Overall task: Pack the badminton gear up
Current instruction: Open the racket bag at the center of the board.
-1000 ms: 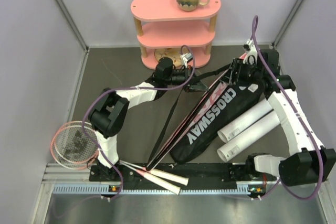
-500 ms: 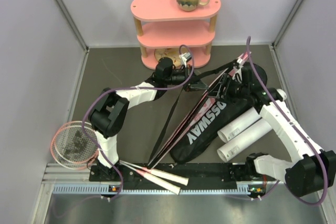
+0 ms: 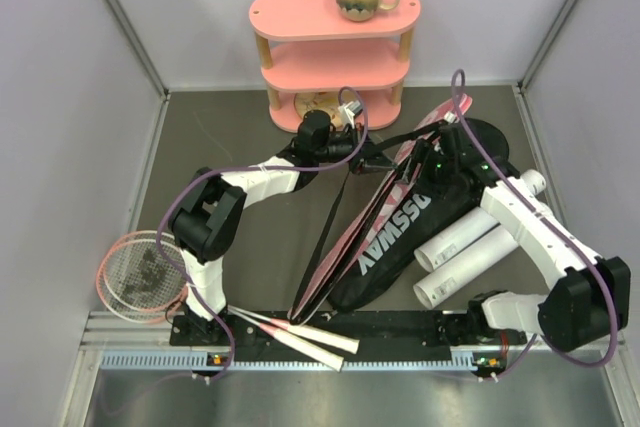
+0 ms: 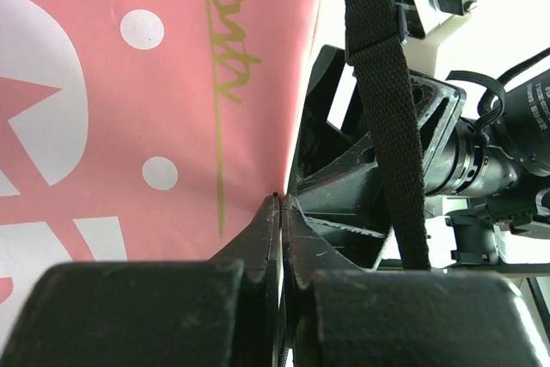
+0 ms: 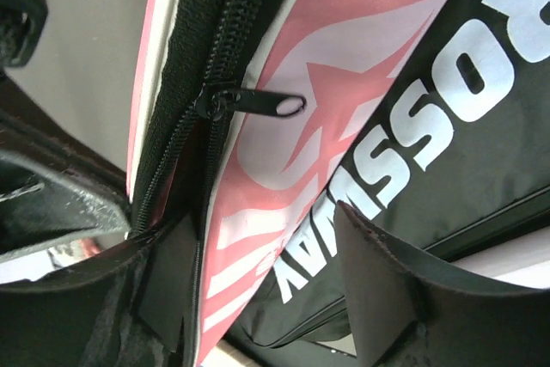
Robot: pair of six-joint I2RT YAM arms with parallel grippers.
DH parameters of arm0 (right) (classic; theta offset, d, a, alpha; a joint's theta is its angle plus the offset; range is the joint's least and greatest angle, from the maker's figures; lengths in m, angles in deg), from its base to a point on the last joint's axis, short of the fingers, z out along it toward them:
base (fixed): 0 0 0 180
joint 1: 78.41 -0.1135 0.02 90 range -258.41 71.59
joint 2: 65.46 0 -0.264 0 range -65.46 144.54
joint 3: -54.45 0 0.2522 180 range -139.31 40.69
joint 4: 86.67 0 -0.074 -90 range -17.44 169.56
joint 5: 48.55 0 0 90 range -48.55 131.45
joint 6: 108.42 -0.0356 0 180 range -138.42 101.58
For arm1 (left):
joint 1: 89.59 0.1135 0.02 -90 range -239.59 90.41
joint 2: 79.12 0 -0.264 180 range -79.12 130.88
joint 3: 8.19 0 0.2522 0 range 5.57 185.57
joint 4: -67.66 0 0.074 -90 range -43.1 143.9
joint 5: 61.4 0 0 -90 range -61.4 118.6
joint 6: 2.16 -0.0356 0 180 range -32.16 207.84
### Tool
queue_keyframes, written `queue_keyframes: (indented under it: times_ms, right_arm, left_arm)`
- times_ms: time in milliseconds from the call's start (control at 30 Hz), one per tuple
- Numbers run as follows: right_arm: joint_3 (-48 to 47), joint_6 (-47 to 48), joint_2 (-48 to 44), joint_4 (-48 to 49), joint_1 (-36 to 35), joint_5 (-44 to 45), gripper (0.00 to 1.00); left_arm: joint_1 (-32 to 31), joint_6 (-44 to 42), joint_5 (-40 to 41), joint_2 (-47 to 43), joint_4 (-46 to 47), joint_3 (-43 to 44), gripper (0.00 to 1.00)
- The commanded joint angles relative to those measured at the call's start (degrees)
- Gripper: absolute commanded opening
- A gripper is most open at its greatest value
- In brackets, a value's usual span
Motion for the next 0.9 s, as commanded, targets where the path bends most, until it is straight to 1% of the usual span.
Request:
queue_keyframes:
  times_ms: [0,67,133,200,267,333,367,467,600,700,767,867]
  right_arm:
    - [-4.87,0.51,2.71,-0.72,-2.42,8.82,0.65]
    - [-5.13,0.87,2.97,-1.25,-2.6,10.15,0.65]
    - [-5.4,1.92,3.24,-2.21,-2.51,13.74,0.63]
    - [-5.48,2.62,3.06,-1.95,-2.6,12.27,0.63]
    - [-5.57,1.93,3.06,-1.43,-2.6,10.6,0.75]
    - [-4.09,0.61,1.06,2.15,-2.51,6.31,0.83]
    - [-1.47,-0.53,-0.18,5.48,-2.51,3.15,0.83]
    - [3.29,-4.84,-4.84,10.51,-2.51,1.1,0.83]
    - [6.55,-8.0,-8.1,12.98,-3.38,-1.62,0.83]
    - [8.13,-8.54,-8.19,13.34,-5.66,-0.14,0.83]
    - [8.84,-9.41,-6.88,13.25,-5.76,1.7,0.83]
    - [7.7,-8.89,-5.9,12.46,-6.37,4.16,0.82]
  left_arm:
    - [-0.44,0.49,-1.12,-3.89,3.24,1.43,0.0]
    - [-0.44,0.57,-1.12,-3.71,3.33,1.34,0.0]
    - [-0.44,0.75,-1.39,-3.71,3.77,1.34,0.0]
    - [-0.44,0.84,-1.56,-3.8,4.21,1.25,0.0]
    - [-0.44,1.28,-1.74,-3.71,4.56,1.17,0.0]
    - [-0.44,1.97,-1.82,-3.63,5.52,1.17,0.0]
    - [-0.44,2.24,-2.0,-3.45,5.88,1.17,0.0]
    - [-0.36,2.86,-2.18,-3.01,6.32,1.25,0.0]
    - [-0.27,3.56,-2.09,-2.22,7.29,1.17,0.0]
    - [-0.27,5.14,-2.35,-1.17,9.13,1.34,0.0]
    - [-0.36,6.28,-2.27,-1.16,10.36,1.08,0.0]
    - [-0.36,5.94,-2.18,-1.69,9.58,0.82,0.0]
